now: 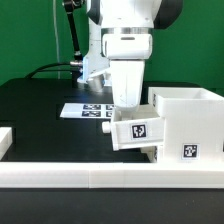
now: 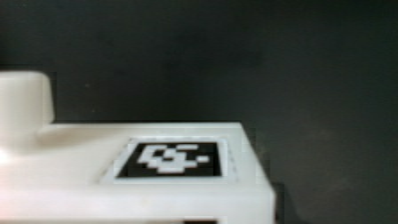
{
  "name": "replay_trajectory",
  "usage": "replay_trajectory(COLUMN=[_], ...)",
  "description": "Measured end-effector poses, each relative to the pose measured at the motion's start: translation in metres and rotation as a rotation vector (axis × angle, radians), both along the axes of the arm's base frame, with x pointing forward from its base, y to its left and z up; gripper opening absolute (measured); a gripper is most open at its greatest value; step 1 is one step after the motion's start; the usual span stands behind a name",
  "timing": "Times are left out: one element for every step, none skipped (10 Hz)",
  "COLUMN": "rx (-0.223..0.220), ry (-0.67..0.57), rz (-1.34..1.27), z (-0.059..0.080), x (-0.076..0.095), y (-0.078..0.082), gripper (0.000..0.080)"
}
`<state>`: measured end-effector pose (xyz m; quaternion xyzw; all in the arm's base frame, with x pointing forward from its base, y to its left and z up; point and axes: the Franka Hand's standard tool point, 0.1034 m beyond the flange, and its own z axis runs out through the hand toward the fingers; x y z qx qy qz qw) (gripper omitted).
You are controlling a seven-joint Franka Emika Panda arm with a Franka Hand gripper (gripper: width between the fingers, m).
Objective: Assemble drawer
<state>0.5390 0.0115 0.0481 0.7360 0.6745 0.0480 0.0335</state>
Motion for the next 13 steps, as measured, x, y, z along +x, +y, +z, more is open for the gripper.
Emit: replay_trajectory(rx=[-0.018, -0.023, -0.023, -0.023, -0.023, -0.023, -0.023, -0.023, -0.023, -0.021, -0.021, -0.023, -0.027], ry=[-0.013, -0.012, -0.012, -0.011, -0.011, -0.011, -0.011, -0.011, -0.011, -0.015, -0.020, -0.021, -0.020], rz=[0.007, 0.007, 0.000, -0.001, -0.001, -0.001, -0.001, -0.001, 0.000, 0.005, 0.010, 0.015, 0.018], z=[0.000, -0.001, -0.001, -0.001, -0.001, -0.001, -0.001, -0.001, -0.001, 0.001, 0.004, 0.008, 0.013], x=[-0.001, -0.001, -0.001, -0.001, -0.001, -0.001, -0.001, -0.001, -0.001, 0.000, 0.002, 0.003, 0.003], y=[-0.001, -0.002, -0.003, -0.003, -0.003, -0.003, -0.003, -0.003, -0.003, 0.001, 0.004, 0.007, 0.008], gripper=[0.0044, 0.0044, 0.0044, 0.0044, 0.0044, 0.0044, 0.0044, 0.0044, 0.0138, 0.0138, 0.0337, 0.0473, 0.0473])
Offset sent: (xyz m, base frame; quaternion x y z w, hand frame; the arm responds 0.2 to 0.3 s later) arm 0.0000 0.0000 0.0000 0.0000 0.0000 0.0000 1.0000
